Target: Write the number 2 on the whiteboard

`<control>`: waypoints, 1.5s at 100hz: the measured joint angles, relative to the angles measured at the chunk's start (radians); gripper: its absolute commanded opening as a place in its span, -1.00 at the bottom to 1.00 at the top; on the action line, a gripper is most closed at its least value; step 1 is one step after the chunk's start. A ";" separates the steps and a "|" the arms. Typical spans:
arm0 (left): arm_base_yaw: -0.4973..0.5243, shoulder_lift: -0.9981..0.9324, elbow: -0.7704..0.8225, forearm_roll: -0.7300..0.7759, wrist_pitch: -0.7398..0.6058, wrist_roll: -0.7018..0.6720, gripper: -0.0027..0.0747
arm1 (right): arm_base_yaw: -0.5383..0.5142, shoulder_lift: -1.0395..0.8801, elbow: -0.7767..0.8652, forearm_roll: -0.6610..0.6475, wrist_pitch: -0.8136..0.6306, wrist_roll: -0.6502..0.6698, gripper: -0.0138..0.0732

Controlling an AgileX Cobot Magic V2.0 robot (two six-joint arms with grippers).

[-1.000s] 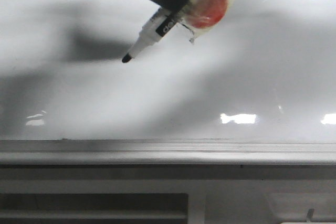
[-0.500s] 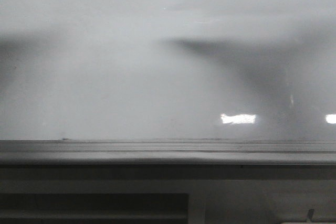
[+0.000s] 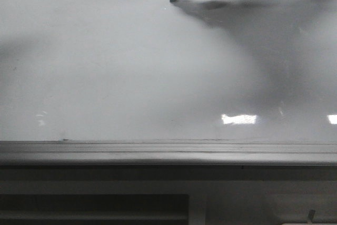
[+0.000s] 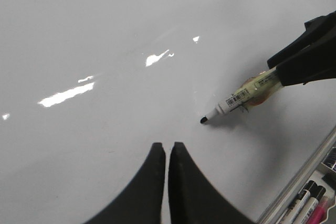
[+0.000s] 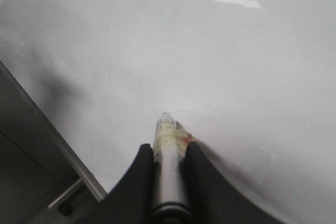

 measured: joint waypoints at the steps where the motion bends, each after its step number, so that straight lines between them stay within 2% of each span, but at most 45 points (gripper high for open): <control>1: 0.000 0.000 0.000 0.000 0.000 0.000 -0.98 | 0.000 0.000 0.000 0.000 -0.001 0.000 -0.79; 24: 0.000 0.000 0.000 0.000 -0.001 0.000 -0.98 | 0.000 -0.072 0.036 0.000 -0.089 0.003 -0.79; 43: 0.000 0.000 0.000 0.000 -0.001 0.000 -0.98 | -0.064 -0.180 0.122 -0.014 -0.124 0.052 -0.79; 67: 0.000 0.000 0.000 0.000 -0.001 0.000 -0.98 | -0.108 -0.231 0.212 -0.024 -0.031 0.071 -0.79; 84: 0.000 0.000 0.000 0.000 -0.002 0.000 -0.98 | -0.102 -0.174 0.222 -0.028 0.042 0.069 -0.79; 118: 0.000 0.000 0.000 -0.004 -0.004 0.000 -0.98 | -0.039 -0.110 0.226 -0.021 0.035 0.064 -0.79; 126: 0.000 0.000 0.000 -0.008 -0.004 0.000 -0.98 | -0.039 -0.133 0.228 -0.083 0.029 0.140 -0.79; 142: 0.000 0.000 0.000 -0.010 -0.004 0.000 -0.98 | -0.071 -0.242 0.228 -0.374 0.067 0.427 -0.79; 150: 0.000 0.000 0.000 -0.010 -0.004 0.000 -0.98 | -0.101 -0.314 0.231 -0.473 0.097 0.497 -0.79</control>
